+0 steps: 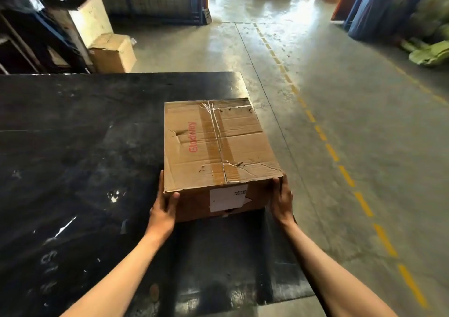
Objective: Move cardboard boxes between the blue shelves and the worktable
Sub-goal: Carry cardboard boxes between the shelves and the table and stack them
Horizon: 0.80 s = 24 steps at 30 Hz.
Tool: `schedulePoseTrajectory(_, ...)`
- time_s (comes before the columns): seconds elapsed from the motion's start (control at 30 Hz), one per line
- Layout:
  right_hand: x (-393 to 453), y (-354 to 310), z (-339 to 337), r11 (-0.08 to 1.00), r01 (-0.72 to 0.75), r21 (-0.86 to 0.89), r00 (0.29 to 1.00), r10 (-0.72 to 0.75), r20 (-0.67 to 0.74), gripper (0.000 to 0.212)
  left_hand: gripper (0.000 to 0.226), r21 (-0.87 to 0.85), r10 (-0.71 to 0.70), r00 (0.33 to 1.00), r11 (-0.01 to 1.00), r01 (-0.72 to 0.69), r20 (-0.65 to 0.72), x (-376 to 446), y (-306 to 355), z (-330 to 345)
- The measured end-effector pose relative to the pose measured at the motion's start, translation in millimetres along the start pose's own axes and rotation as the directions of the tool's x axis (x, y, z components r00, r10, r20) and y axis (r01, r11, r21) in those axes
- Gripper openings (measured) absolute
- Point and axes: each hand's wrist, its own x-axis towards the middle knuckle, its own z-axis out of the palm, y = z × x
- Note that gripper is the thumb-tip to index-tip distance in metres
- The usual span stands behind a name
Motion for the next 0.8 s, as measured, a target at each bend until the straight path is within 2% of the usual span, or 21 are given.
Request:
schedulePoseTrajectory(0.1, -1, 0, -2, 0.999, -0.031, -0.037, 0.999, 0.032, 0.012, 0.102, 0.107, 0.059, -0.030, 0.999, 0.998, 0.031, -0.010, 0, -2, -2)
schedulePoseTrajectory(0.17, -1, -2, -4, 0.997, -0.042, -0.069, 0.999, 0.044, 0.023, 0.096, 0.092, 0.109, -0.078, 0.997, 0.991, 0.077, 0.009, 1, -1, -6)
schedulePoseTrajectory(0.27, -3, -8, -4, 0.995, -0.013, -0.099, 0.998, 0.019, 0.059, 0.100, 0.072, 0.139, -0.130, 0.991, 0.982, 0.129, -0.005, -4, 6, -11)
schedulePoseTrajectory(0.4, -24, -22, 7, 0.925, 0.190, -0.328, 0.982, -0.185, 0.048, 0.085, 0.069, 0.184, -0.159, 0.984, 0.968, 0.171, -0.078, -32, 12, -25)
schedulePoseTrajectory(0.47, -36, -42, 21, 0.836, 0.374, -0.401, 0.927, -0.337, 0.161, 0.077, 0.068, 0.173, -0.144, 0.982, 0.971, 0.164, -0.123, -48, 17, -42)
schedulePoseTrajectory(0.53, -48, -66, 46, 0.795, 0.500, -0.344, 0.864, -0.431, 0.260, 0.072, 0.065, 0.185, -0.124, 0.971, 0.969, 0.163, -0.204, -63, 22, -66)
schedulePoseTrajectory(0.6, -63, -98, 77, 0.805, 0.557, -0.204, 0.815, -0.481, 0.324, 0.068, 0.062, 0.185, -0.109, 0.952, 0.969, 0.167, -0.287, -79, 26, -94)
schedulePoseTrajectory(0.73, -113, -172, 138, 0.804, 0.587, 0.094, 0.679, -0.552, 0.484, 0.068, 0.061, 0.163, -0.104, 0.876, 0.966, 0.202, -0.470, -130, 26, -162)
schedulePoseTrajectory(0.8, -144, -204, 171, 0.782, 0.592, 0.195, 0.574, -0.579, 0.580, 0.068, 0.060, 0.163, -0.114, 0.809, 0.954, 0.251, -0.577, -167, 22, -203)
